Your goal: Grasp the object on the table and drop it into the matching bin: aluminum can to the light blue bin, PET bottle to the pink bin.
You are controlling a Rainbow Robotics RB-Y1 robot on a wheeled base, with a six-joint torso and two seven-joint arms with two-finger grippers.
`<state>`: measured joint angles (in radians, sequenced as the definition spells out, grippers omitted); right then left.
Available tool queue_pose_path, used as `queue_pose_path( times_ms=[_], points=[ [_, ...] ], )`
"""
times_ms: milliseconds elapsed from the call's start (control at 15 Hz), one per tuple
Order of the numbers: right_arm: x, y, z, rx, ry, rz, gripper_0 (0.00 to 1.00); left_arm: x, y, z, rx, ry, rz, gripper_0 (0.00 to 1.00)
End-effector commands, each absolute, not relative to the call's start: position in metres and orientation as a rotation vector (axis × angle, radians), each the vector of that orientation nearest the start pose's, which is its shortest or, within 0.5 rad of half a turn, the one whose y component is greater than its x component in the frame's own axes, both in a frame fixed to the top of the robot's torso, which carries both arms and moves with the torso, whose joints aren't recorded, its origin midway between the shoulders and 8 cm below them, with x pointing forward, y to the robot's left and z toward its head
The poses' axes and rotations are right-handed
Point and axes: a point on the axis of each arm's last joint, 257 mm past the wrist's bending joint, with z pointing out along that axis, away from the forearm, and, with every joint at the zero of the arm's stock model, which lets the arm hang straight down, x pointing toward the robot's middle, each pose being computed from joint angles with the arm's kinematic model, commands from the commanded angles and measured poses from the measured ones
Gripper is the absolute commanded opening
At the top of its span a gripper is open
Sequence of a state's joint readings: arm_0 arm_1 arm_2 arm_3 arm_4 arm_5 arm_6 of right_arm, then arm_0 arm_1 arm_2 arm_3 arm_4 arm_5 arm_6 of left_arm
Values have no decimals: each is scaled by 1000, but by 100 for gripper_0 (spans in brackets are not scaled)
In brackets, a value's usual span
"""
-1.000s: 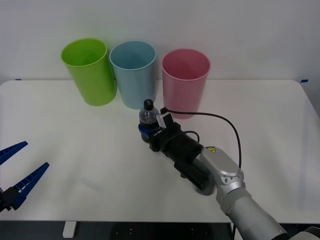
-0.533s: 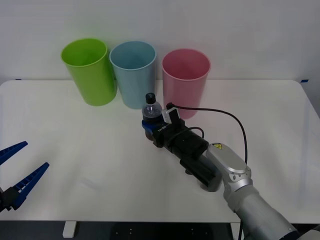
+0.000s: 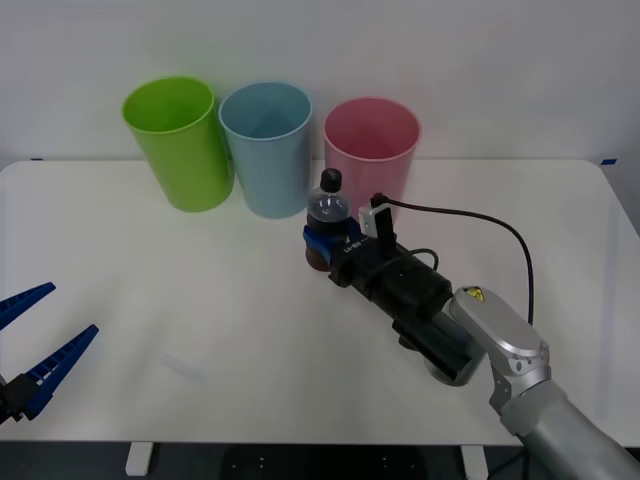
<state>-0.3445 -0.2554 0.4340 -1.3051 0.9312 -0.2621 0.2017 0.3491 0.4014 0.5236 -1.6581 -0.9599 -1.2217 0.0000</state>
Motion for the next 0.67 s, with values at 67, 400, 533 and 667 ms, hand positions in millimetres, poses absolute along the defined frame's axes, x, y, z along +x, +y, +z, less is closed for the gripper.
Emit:
queue_pose_path(
  times_ms=[67,400,533,667],
  points=[
    [526,-17,-190,-472,1492,664,0,342,330,-169,465,1441,-567,100],
    [496,-24,-142,-429,1432,781,0,342,330,-169,465,1441,-567,100],
    [492,-29,-116,-416,1396,816,0,342,330,-169,465,1441,-567,100],
    [488,-34,-92,-432,1357,818,0,342,330,-169,465,1441,-567,100]
  ],
)
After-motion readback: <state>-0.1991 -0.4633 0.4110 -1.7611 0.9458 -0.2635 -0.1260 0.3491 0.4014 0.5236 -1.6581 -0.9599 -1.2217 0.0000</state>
